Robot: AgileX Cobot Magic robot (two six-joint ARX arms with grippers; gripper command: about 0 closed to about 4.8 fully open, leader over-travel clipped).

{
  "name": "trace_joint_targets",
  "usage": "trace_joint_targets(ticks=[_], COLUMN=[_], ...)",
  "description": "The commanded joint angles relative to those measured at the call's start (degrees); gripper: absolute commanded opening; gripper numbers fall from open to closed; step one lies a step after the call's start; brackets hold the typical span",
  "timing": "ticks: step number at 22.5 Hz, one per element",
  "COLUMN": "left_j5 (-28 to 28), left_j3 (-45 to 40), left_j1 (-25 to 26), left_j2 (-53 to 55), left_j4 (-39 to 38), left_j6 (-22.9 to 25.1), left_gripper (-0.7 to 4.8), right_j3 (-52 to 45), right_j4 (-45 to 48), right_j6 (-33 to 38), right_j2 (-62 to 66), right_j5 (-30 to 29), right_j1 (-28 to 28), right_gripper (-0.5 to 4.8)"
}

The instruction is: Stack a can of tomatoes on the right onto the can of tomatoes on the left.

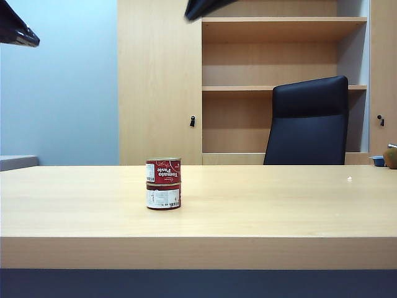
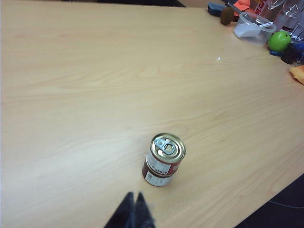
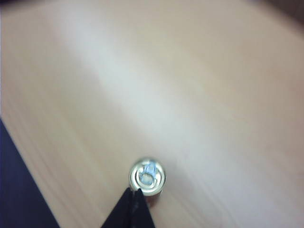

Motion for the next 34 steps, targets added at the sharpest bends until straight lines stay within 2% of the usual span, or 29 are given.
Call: trace_joint_targets(ticks=[1,2,3,7,12,13,18,22,24,25,26,27,28,31,34], left_j5=[0.02,-1.03,-1.9,-4.35,-10.8,-13.62,-18.62,-23.47,-26.14,-27.06,-27.21,-28.17,-28.15,-27.78,-27.85], left_j3=[-0.02,-0.15,-0.28,-1.09,-2.89,-3.82,-6.67,-9.66,-11.28,-12.48,-14.62,-16.06,-18.67,-23.26,-28.28], left_j1=[0.04,0.09,0.07,0.09,0.02,0.04,0.02,0.02,0.04,0.04,0.02,0.11,0.04,0.0,0.02], left_j2=[-2.16,-3.1,-3.76,-6.49,-12.57,-15.52,-23.1,-28.65,-30.56,-32.13,-33.9,-34.86,-36.2,-37.81,-39.06], left_j4=[1.07,1.14,1.09,1.09,1.18,1.03,0.92,0.9,0.76,0.55,0.55,0.59,0.42,0.46,0.55], left_j6=[2.01,1.95,1.9,1.49,1.51,1.51,1.51,1.42,1.22,1.05,0.85,0.85,1.05,0.87,0.83], left_gripper=[-0.05,-0.05,-0.05,-0.05,-0.05,-0.05,-0.05,-0.05,-0.05,-0.05,-0.05,-0.05,-0.05,-0.05,-0.05], right_j3=[-17.29,-24.68,-28.68,-38.03,-43.34,-43.47,-43.47,-43.34,-43.36,-43.41,-43.41,-43.41,-43.41,-43.65,-46.58], right_j4=[20.52,27.69,31.04,36.54,35.74,33.29,25.35,20.17,19.52,18.78,14.8,12.24,5.29,-2.27,-0.44], right_j6=[5.53,8.5,9.81,10.03,10.27,10.67,10.64,10.64,10.67,10.64,10.64,10.64,10.71,11.3,11.3], right_j2=[-15.13,-21.92,-26.03,-38.91,-55.58,-60.85,-72.17,-77.37,-77.26,-77.05,-76.67,-76.63,-76.63,-76.63,-76.65], right_j5=[4.5,8.15,10.6,15.47,19.52,21.86,26.45,25.92,24.24,22.14,18.21,17.09,13.6,6.88,3.32], right_j1=[0.11,0.11,0.09,0.11,0.15,0.17,0.15,0.35,0.24,0.28,0.2,0.26,0.26,0.26,0.24], right_gripper=[-0.07,-0.07,-0.07,-0.07,-0.07,-0.07,-0.05,0.03,0.47,0.54,0.53,0.54,0.54,0.53,0.53])
